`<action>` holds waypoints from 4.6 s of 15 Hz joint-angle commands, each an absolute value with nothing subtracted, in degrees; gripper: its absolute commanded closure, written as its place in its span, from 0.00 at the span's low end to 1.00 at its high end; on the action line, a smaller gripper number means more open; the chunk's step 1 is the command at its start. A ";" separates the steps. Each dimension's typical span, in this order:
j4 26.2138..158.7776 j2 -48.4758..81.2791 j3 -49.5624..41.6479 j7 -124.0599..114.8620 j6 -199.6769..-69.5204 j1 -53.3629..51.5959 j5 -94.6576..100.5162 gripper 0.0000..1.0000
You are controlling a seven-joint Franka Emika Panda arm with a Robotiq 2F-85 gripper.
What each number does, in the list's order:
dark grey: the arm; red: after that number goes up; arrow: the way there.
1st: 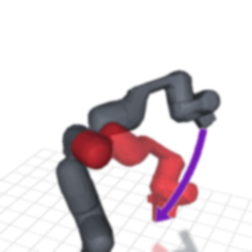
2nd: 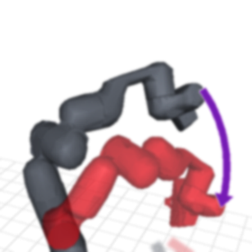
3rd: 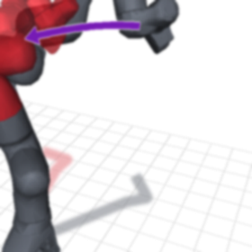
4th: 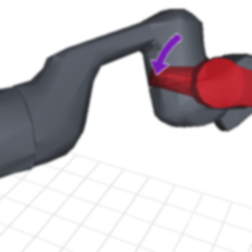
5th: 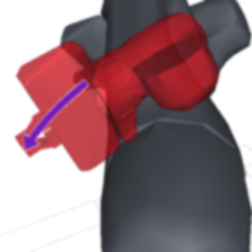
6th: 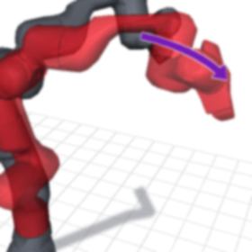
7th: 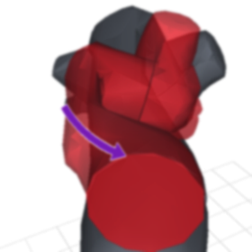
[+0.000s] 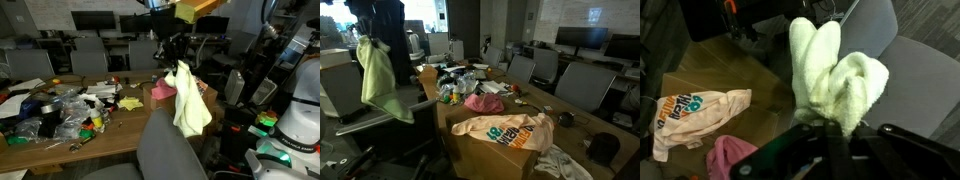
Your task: Pick up the clothes from the box and put them on the headrest of the chair
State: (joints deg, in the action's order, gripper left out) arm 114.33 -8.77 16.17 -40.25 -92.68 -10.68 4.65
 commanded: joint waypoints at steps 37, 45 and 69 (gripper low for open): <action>104.94 14.75 13.90 -39.21 -83.77 -23.12 9.05 0.99; 114.10 12.28 10.33 -41.70 -84.28 -18.90 10.90 0.99; 122.92 6.01 5.39 -40.16 -91.65 -9.10 2.07 0.00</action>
State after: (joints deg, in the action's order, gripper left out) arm 119.95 11.34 6.69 -42.20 -89.09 -10.97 4.62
